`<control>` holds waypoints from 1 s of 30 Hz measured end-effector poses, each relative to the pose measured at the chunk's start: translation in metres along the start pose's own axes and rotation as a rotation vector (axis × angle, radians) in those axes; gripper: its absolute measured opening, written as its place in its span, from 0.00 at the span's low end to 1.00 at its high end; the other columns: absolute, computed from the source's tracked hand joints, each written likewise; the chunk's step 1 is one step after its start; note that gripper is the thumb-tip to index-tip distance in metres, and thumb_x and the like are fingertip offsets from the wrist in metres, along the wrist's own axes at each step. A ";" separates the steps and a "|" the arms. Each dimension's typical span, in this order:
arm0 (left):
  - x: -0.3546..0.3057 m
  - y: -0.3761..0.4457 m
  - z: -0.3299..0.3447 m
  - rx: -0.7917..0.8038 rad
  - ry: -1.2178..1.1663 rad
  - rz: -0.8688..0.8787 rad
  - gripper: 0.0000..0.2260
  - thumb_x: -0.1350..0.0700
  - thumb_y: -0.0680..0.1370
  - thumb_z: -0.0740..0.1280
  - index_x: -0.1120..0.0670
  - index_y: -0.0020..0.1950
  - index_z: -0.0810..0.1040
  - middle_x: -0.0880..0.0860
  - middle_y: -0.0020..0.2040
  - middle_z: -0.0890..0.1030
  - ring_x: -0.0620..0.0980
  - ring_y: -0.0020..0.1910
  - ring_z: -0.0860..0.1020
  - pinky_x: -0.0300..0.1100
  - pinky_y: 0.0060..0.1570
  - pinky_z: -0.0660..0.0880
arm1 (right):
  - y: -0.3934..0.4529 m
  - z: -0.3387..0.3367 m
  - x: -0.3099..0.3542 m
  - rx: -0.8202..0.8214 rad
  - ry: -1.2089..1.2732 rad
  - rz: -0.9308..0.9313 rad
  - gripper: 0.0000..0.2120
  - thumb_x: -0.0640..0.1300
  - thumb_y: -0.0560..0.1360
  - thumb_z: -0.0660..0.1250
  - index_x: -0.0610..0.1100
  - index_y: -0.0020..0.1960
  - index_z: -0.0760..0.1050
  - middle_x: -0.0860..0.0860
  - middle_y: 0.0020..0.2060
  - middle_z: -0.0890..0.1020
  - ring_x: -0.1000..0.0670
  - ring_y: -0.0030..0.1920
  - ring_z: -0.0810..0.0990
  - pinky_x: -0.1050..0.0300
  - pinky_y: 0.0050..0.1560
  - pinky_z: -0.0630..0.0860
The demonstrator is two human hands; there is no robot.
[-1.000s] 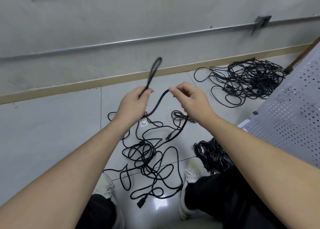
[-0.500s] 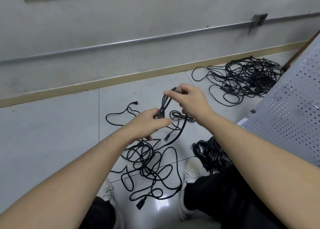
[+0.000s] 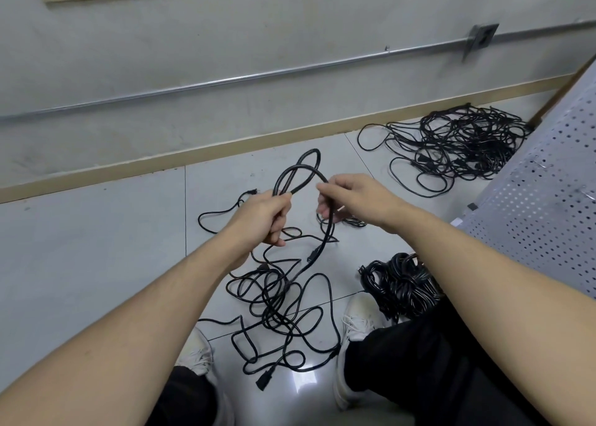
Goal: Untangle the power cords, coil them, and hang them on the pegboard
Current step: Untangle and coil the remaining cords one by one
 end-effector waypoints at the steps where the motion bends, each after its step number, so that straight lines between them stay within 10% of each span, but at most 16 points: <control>1: -0.001 0.001 0.000 0.000 -0.041 0.010 0.14 0.53 0.85 0.60 0.53 0.40 0.68 0.49 0.27 0.66 0.49 0.26 0.66 0.47 0.40 0.77 | 0.000 -0.003 0.007 -0.098 0.019 -0.072 0.11 0.46 0.81 0.68 0.43 0.43 0.80 0.47 0.41 0.84 0.52 0.35 0.81 0.51 0.45 0.78; 5: -0.010 -0.003 0.004 0.060 -0.084 0.118 0.14 0.47 0.80 0.61 0.52 0.37 0.68 0.50 0.31 0.71 0.49 0.33 0.68 0.41 0.39 0.69 | -0.002 -0.013 0.028 -0.483 0.136 -0.286 0.10 0.50 0.77 0.74 0.52 0.37 0.79 0.54 0.47 0.78 0.56 0.38 0.75 0.60 0.42 0.72; 9: -0.010 -0.007 0.018 0.072 -0.036 0.119 0.17 0.50 0.84 0.61 0.50 0.35 0.67 0.49 0.46 0.79 0.43 0.42 0.75 0.41 0.41 0.66 | 0.008 0.005 0.022 -0.404 0.403 -0.204 0.11 0.54 0.79 0.69 0.51 0.41 0.73 0.51 0.44 0.81 0.53 0.47 0.82 0.46 0.55 0.79; 15: -0.008 -0.013 0.028 0.218 -0.147 0.011 0.13 0.49 0.79 0.62 0.52 0.36 0.72 0.58 0.57 0.84 0.57 0.59 0.84 0.62 0.73 0.64 | 0.006 0.021 0.022 -0.397 0.685 -0.050 0.10 0.46 0.84 0.64 0.46 0.52 0.63 0.51 0.29 0.66 0.52 0.25 0.67 0.57 0.28 0.75; 23: -0.011 -0.018 0.048 0.222 -0.347 -0.045 0.08 0.56 0.86 0.60 0.51 0.64 0.76 0.55 0.42 0.85 0.53 0.35 0.82 0.44 0.40 0.81 | 0.016 0.008 0.019 -0.330 1.078 0.011 0.14 0.38 0.83 0.62 0.48 0.41 0.63 0.54 0.23 0.56 0.56 0.21 0.53 0.63 0.19 0.54; 30: -0.021 -0.025 0.050 0.469 -0.502 -0.080 0.08 0.63 0.79 0.68 0.50 0.48 0.76 0.53 0.45 0.81 0.51 0.31 0.78 0.45 0.34 0.79 | 0.012 0.004 0.025 -0.210 1.106 -0.054 0.17 0.39 0.83 0.61 0.49 0.39 0.60 0.55 0.23 0.58 0.57 0.21 0.53 0.65 0.18 0.54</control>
Point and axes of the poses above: each hand's wrist, its own y-axis towards the middle knuckle, its own z-axis out of the palm, x = y × z, the point moved 4 cm from there along y, towards the middle knuckle
